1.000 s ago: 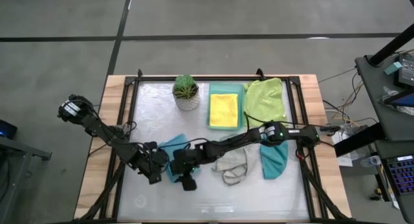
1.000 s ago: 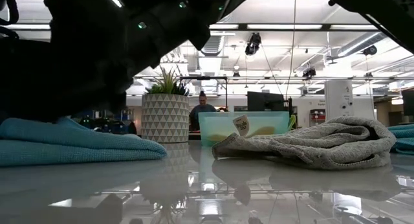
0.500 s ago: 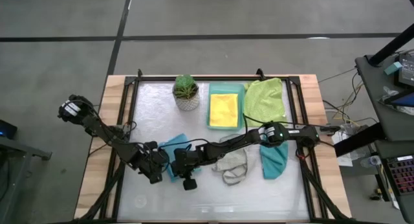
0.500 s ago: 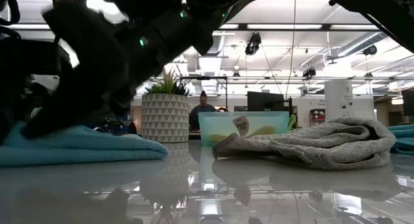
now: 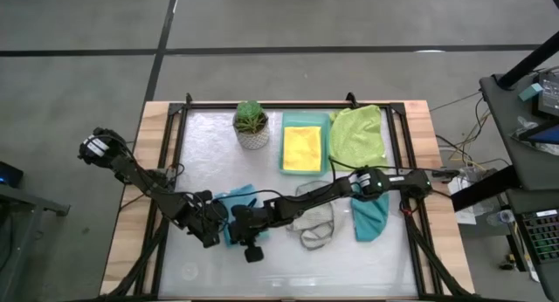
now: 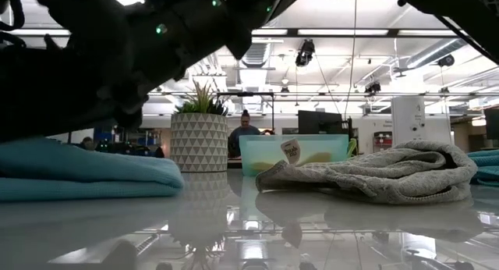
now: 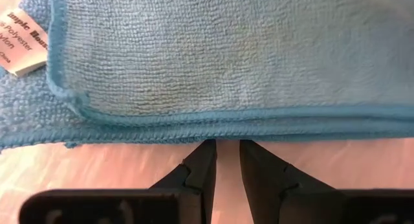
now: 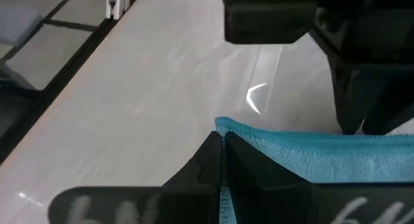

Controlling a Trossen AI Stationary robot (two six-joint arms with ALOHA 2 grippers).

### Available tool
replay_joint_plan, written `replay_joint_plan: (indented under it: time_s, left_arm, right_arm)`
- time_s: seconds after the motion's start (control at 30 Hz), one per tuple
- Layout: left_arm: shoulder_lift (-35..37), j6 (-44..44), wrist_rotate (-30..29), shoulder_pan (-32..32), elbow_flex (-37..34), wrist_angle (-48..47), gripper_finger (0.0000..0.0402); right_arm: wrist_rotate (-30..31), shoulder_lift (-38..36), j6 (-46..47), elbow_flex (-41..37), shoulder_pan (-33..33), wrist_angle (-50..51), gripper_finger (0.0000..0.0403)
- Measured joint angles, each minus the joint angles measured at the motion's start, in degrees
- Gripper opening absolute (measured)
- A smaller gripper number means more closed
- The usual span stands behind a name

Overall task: Fold microfiber towels
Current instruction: Fold the left blue microfiber cloth

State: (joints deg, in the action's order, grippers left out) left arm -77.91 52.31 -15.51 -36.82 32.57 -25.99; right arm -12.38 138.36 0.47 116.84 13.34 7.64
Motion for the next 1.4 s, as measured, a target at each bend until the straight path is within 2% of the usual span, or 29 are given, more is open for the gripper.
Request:
replay_joint_plan:
  time_s: [0.27,0.57,0.73,0.83,1.1,1.4]
  left_arm:
    - [0.52,-0.42,0.14,0.07,1.05,-1.01,0.0058]
    - [5.2,-0.17,0.46,0.09,2.45,-7.08,0.0058]
    - [8.21,-0.59,-0.44,0.07,2.45,-7.57,0.0058]
    - [9.52,-0.71,-3.69,0.07,2.43,-7.63,0.0058]
    - [10.1,-0.7,-19.02,0.09,1.97,-7.63,0.0059]
    - [8.68,2.54,-20.59,0.37,-0.82,-7.58,0.0085]
  right_arm:
    - [-0.07,1.58,1.98,-0.11,-0.66,-2.46,0.0016]
    - [-0.08,-0.23,2.1,0.0,-1.98,-0.71,0.0093]
    - [0.03,-0.8,0.77,0.0,-2.68,3.11,0.0106]
    - [0.0,-1.45,-0.4,0.0,-2.57,4.19,0.0104]
    - [0.45,-5.01,-3.33,-3.04,-2.1,8.54,0.0082]
    - [1.04,-11.22,0.17,-15.29,-1.98,0.21,0.0066]
